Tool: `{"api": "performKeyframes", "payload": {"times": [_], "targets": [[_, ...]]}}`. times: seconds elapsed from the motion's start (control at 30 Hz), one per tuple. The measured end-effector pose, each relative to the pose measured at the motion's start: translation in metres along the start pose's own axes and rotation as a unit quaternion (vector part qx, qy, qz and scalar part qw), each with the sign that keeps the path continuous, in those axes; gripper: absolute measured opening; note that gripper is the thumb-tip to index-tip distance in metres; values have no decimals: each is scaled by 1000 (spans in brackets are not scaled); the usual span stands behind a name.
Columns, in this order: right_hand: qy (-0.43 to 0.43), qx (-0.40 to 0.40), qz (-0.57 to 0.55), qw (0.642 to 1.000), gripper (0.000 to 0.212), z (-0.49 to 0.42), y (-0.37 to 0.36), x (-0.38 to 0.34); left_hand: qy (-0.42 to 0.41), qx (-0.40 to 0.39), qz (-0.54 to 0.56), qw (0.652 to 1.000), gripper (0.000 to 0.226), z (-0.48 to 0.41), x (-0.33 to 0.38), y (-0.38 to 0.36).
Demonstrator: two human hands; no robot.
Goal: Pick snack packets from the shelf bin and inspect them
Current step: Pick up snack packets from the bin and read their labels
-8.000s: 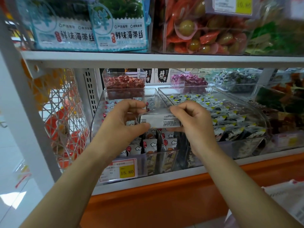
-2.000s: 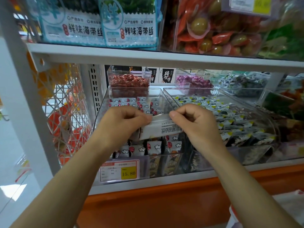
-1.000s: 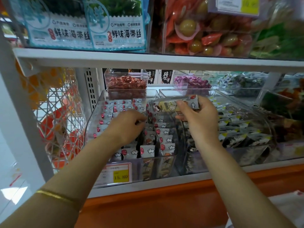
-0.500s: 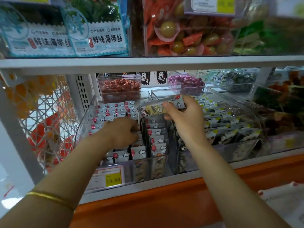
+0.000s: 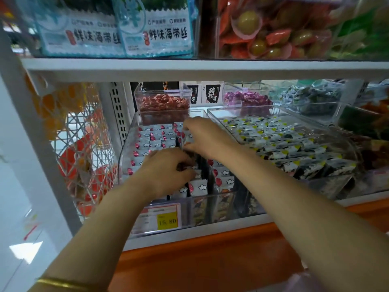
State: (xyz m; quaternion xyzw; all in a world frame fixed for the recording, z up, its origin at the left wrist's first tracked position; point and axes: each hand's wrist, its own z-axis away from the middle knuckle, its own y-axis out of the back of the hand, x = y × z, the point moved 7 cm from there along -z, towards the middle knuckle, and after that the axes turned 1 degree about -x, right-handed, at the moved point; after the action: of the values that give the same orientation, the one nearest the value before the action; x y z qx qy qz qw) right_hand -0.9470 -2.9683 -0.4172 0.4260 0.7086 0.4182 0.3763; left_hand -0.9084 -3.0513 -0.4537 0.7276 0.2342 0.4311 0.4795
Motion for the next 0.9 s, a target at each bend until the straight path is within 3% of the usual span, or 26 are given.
{"api": "performKeyframes", "payload": {"times": [0.17,0.37,0.5,0.77,0.9], "targets": [[17,-119,39,992,18,-8,-15,1,-12,23,14,1000,24,8,0,17],[5,-190,121,974,30,-2,-24,7,19,55,-7,998,32,20,-13,32],[-18,-174,66,982,40,-7,-18,7,34,57,-2,998,29,20,-11,31],[-49,-60,10,997,27,-38,-4,18,57,82,21,995,42,18,-21,30],[-48,-103,36,993,10,-48,-28,22,65,89,28,994,40,17,-21,28]]}}
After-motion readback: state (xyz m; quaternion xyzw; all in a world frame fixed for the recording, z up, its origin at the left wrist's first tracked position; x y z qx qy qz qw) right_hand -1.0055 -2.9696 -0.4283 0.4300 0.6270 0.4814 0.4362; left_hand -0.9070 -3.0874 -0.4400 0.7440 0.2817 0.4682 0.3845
